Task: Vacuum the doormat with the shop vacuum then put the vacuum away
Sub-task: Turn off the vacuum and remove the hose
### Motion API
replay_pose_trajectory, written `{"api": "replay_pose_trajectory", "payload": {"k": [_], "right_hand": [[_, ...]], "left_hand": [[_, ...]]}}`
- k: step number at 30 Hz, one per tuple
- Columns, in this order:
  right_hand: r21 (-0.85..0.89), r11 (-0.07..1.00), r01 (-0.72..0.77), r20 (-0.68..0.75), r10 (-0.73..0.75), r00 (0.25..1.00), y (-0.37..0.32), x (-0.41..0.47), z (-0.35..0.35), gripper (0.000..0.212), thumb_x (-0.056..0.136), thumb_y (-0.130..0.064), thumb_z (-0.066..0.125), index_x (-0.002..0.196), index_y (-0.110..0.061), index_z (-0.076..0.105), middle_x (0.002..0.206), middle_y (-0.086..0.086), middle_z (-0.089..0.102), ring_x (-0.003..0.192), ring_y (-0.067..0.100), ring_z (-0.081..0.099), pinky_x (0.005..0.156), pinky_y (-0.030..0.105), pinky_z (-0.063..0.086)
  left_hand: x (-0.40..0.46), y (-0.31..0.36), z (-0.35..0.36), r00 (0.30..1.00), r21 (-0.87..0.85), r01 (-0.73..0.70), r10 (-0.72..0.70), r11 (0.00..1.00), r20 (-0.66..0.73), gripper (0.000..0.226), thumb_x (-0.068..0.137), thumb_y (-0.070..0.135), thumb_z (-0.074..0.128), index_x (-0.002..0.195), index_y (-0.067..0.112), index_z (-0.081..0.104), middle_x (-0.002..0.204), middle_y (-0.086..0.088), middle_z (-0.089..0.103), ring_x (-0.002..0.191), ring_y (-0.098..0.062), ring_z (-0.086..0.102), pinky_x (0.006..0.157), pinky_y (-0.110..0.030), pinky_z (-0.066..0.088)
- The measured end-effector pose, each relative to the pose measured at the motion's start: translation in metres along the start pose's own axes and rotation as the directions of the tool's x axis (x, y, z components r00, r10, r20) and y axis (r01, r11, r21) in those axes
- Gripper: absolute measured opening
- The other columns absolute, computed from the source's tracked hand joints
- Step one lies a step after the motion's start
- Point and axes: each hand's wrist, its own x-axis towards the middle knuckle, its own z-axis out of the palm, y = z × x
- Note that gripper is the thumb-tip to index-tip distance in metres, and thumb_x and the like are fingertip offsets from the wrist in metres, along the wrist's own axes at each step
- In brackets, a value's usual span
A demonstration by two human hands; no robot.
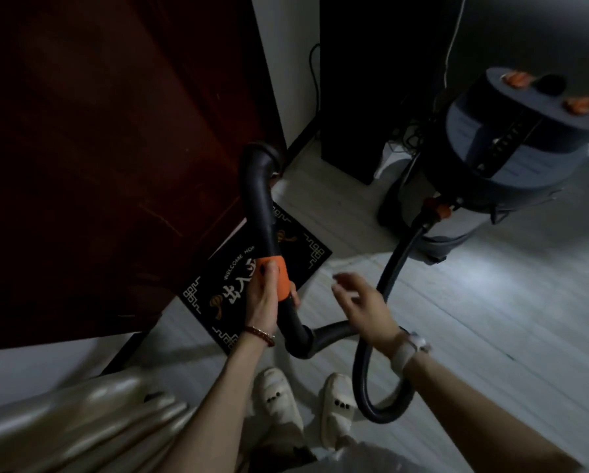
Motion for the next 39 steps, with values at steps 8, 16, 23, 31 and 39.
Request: {"api": "replay_pose_trajectory", "payload": {"k": [8,16,23,31,39], "right_hand": [[0.575,0.816,0.062,-0.206,0.072,0.976,-0.112,0.103,-0.064,0.028,0.094,-0.016,0.05,0.121,-0.006,0.051,0.088,-0.002,0.059,0.076,0.005,0.057,0.063,0.016,0.049],[0.963,0.255,-0.091,0.012,0.294,0.956,-0.118,0.199,-0.093,0.01,0.095,-0.008,0.048,0.086,-0.008,0.052,0.081,0.006,0.064,0.075,0.011,0.062,0.059,0.017,0.042],[0.993,0.114,0.027,-0.076,0.451,0.889,-0.125,0.236,-0.099,0.012,0.09,0.005,0.051,0.096,-0.005,0.05,0.072,0.005,0.053,0.048,0.004,0.056,0.048,0.012,0.045],[0.961,0.276,-0.012,-0.138,0.516,0.845,-0.13,0.262,-0.125,0.012,0.086,0.01,0.053,0.084,-0.001,0.056,0.072,0.008,0.056,0.066,0.015,0.056,0.059,0.017,0.049],[0.894,0.446,-0.043,-0.187,0.457,0.87,-0.106,0.261,-0.169,0.01,0.088,0.006,0.052,0.086,-0.001,0.059,0.066,0.006,0.056,0.06,0.011,0.05,0.05,0.013,0.044]], "left_hand": [[0.042,0.026,0.031,0.991,0.196,-0.033,0.006,0.98,0.134,0.043,0.078,0.05,0.039,0.071,0.009,0.05,0.043,-0.002,0.052,0.039,-0.016,0.05,0.054,-0.031,0.041],[0.128,0.039,0.054,0.961,0.271,0.051,-0.121,0.961,0.248,0.057,0.079,0.053,0.039,0.054,0.003,0.051,0.04,-0.006,0.053,0.04,-0.022,0.051,0.049,-0.029,0.044],[0.161,0.061,0.072,0.939,0.231,0.104,-0.173,0.967,0.299,0.054,0.078,0.053,0.049,0.067,0.0,0.049,0.041,-0.007,0.05,0.038,-0.02,0.049,0.048,-0.028,0.044],[0.187,0.066,0.094,0.933,0.228,0.118,-0.187,0.966,0.308,0.059,0.07,0.061,0.045,0.055,0.004,0.044,0.037,-0.006,0.047,0.036,-0.019,0.045,0.048,-0.03,0.045],[0.184,0.072,0.135,0.945,0.235,0.144,-0.204,0.961,0.255,0.051,0.078,0.052,0.049,0.062,0.005,0.047,0.039,-0.006,0.048,0.034,-0.018,0.046,0.044,-0.025,0.043]]}}
